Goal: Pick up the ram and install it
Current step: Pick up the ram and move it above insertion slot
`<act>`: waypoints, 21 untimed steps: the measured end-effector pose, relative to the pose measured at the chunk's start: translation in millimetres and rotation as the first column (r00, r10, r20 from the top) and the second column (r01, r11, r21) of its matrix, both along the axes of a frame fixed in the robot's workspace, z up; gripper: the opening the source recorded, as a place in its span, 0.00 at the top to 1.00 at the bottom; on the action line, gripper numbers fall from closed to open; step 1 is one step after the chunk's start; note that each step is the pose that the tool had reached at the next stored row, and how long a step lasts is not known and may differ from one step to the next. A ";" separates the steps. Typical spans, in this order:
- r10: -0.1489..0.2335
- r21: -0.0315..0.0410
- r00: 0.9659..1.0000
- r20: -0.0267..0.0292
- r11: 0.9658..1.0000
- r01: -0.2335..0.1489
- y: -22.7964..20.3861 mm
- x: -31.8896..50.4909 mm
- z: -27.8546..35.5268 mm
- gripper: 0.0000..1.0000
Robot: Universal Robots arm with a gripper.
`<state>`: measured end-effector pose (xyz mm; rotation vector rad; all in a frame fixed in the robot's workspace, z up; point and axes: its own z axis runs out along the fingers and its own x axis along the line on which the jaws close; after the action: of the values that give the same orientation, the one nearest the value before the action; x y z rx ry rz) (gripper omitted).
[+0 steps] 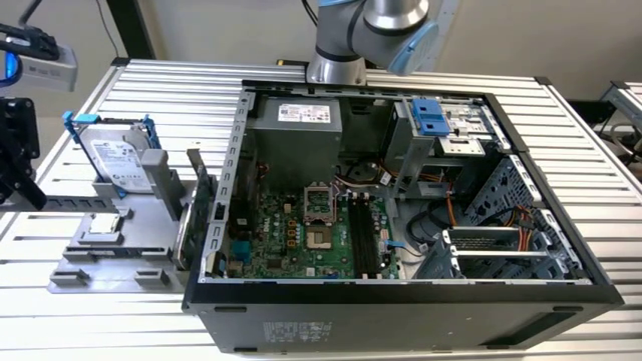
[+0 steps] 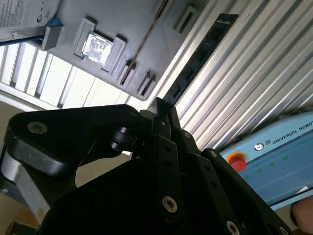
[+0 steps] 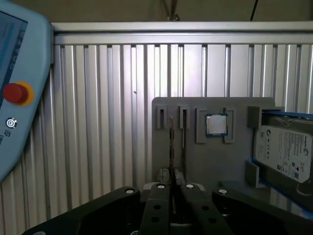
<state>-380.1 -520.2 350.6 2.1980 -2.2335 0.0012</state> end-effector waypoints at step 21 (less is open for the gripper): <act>0.011 0.000 1.000 0.000 1.000 -0.011 23.5 0.0 28.0 1.00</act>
<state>-380.1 -496.6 378.6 2.2105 -2.2212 0.0014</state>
